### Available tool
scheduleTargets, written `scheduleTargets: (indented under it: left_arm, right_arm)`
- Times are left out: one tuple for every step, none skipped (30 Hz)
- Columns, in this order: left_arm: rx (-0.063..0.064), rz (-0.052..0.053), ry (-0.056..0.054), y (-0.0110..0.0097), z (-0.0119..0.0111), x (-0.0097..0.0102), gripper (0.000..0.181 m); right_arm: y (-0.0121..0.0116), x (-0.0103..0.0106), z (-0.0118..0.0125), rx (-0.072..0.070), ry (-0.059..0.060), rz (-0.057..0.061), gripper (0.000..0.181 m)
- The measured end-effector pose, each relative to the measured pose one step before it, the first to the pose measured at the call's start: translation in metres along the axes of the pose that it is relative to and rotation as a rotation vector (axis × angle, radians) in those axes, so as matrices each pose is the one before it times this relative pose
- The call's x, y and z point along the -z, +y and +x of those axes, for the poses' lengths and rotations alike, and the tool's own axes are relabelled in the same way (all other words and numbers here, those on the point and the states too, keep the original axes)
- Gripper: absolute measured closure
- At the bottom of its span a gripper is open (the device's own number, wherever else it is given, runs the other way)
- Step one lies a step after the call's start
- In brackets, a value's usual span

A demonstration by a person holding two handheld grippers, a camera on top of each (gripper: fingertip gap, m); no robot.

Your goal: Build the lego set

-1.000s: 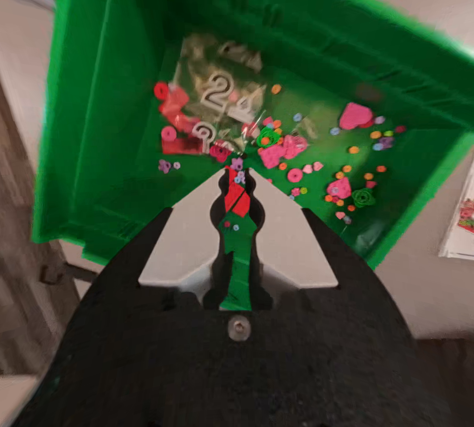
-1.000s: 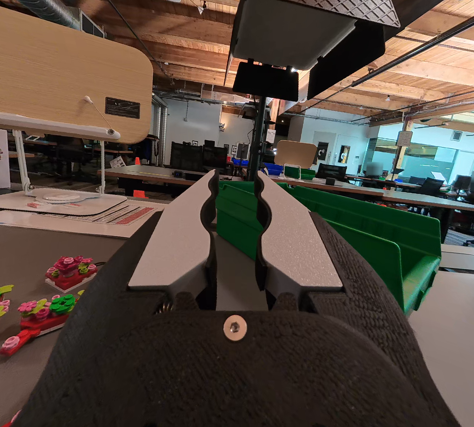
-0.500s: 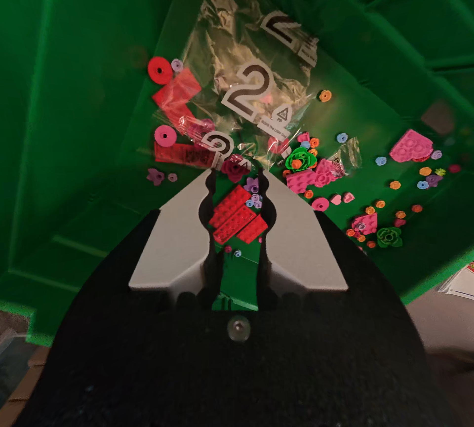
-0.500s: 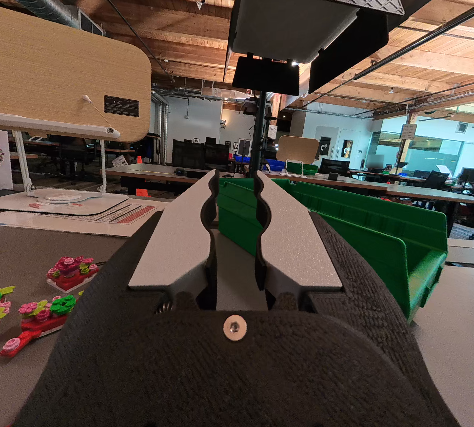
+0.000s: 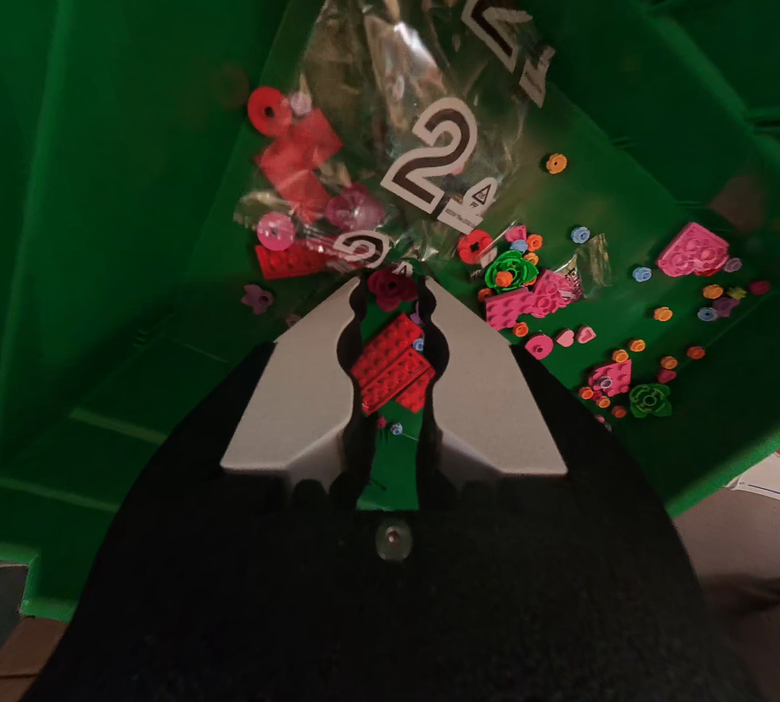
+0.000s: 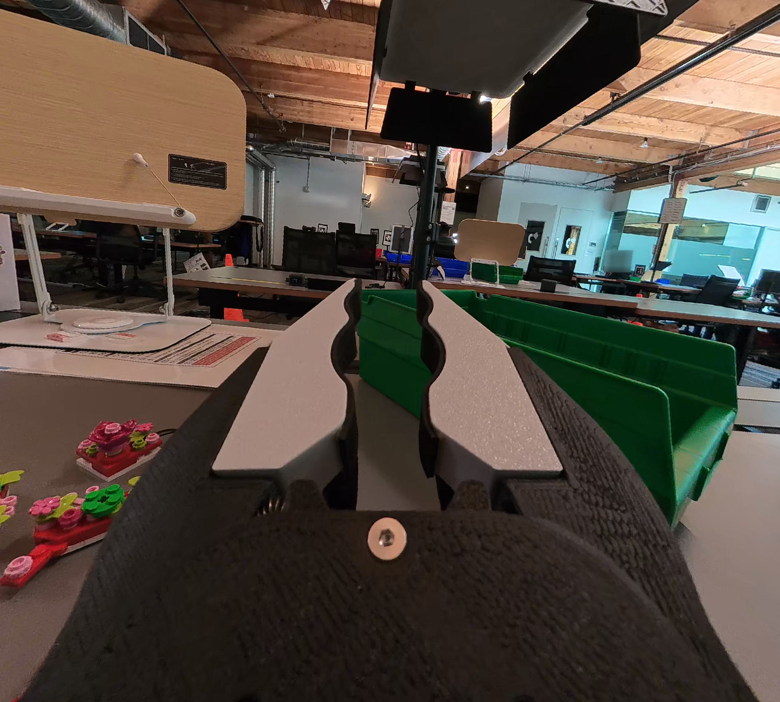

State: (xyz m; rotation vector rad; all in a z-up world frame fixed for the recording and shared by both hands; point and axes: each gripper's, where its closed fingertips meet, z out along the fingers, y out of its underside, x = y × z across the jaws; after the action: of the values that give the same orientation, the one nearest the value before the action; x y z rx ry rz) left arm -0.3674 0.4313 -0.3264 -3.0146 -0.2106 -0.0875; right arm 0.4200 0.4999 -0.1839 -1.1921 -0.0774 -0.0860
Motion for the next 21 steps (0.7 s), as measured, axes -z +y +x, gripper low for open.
scheduleTargets:
  left_arm:
    - [-0.0092,-0.0103,0.0012,0.00204,0.00116,0.00100,0.161]
    - [-0.0117,-0.0039,-0.0046,0.00143,0.00094,0.00223,0.161]
    - [-0.0148,-0.0011,-0.0029,0.00147,0.00189,0.00364,0.161]
    - [-0.0181,0.0022,0.0026,0.00161,0.00367,0.00512,0.160]
    - [-0.0206,0.0084,0.0045,0.00105,0.00486,0.00637,0.160]
    - [-0.0228,0.0074,0.0021,0.00148,0.00514,0.00705,0.160]
    - [-0.0285,0.0021,-0.0008,0.00243,0.00550,0.00762,0.160]
    - [-0.0326,-0.0015,-0.0027,0.00298,0.00580,0.00798,0.161]
    - [-0.0325,-0.0077,-0.0060,0.00380,0.00589,0.00815,0.160]
    - [-0.0336,-0.0050,-0.0096,0.00339,0.00599,0.00840,0.160]
    - [-0.0365,-0.0055,-0.0123,0.00329,0.00604,0.00863,0.160]
    - [-0.0375,-0.0121,-0.0177,0.00372,0.00505,0.00801,0.160]
    - [-0.0332,-0.0129,-0.0228,0.00331,0.00353,0.00720,0.160]
    - [-0.0282,-0.0079,-0.0219,0.00192,0.00253,0.00632,0.160]
    - [-0.0225,0.0033,-0.0204,-0.00042,0.00177,0.00565,0.160]
    - [-0.0173,0.0195,-0.0187,-0.00348,0.00141,0.00573,0.160]
    - [-0.0165,0.0199,-0.0086,-0.00384,0.00260,0.00594,0.160]
    - [-0.0176,0.0311,-0.0062,-0.00591,0.00314,0.00644,0.160]
    - [-0.0180,0.0493,-0.0009,-0.00939,0.00472,0.00722,0.160]
    - [-0.0192,0.0552,0.0157,-0.01122,0.00805,0.00731,0.160]
    - [-0.0232,0.0586,0.0273,-0.01297,0.01072,0.00650,0.160]
  right_arm:
    - [0.00004,0.00001,0.00018,-0.0017,0.0007,-0.0001,0.157]
    - [0.00010,-0.00007,0.00029,-0.0017,0.0008,-0.0003,0.157]
    - [0.00010,0.00004,0.00012,-0.0016,0.0002,-0.0006,0.157]
    - [0.00010,-0.00007,0.00011,-0.0013,0.0000,-0.0003,0.157]
    - [0.00000,0.00000,-0.00001,-0.0014,-0.0001,0.0001,0.157]
    - [0.00030,-0.00009,-0.00004,-0.0019,-0.0007,-0.0008,0.157]
    - [0.00017,-0.00013,0.00002,-0.0015,-0.0006,-0.0012,0.157]
    - [0.00012,-0.00016,-0.00019,-0.0007,-0.0010,-0.0004,0.157]
    - [0.00015,-0.00004,-0.00030,-0.0006,-0.0017,-0.0002,0.158]
    - [0.00009,-0.00017,-0.00034,-0.0003,-0.0016,-0.0008,0.158]
    - [0.00019,-0.00012,-0.00031,-0.0001,-0.0014,-0.0009,0.158]
    - [0.00015,-0.00014,-0.00058,-0.0008,-0.0023,-0.0007,0.158]
    - [0.00022,-0.00022,-0.00051,-0.0005,-0.0027,-0.0009,0.158]
    - [0.00017,-0.00013,-0.00057,0.0008,-0.0023,-0.0009,0.158]
    - [0.00004,-0.00008,-0.00050,0.0006,-0.0018,-0.0003,0.158]
    - [-0.00006,0.00008,-0.00039,-0.0006,-0.0018,0.0001,0.158]
    - [-0.00001,-0.00001,-0.00012,-0.0002,-0.0007,0.0001,0.158]
    - [-0.00008,0.00007,-0.00010,-0.0001,0.0001,0.0003,0.158]
    - [0.00005,-0.00009,0.00005,-0.0004,-0.0002,-0.0001,0.158]
    - [0.00011,-0.00006,0.00004,0.0000,0.0003,-0.0005,0.158]
    - [0.00003,0.00002,-0.00004,0.0004,0.0002,-0.0003,0.158]
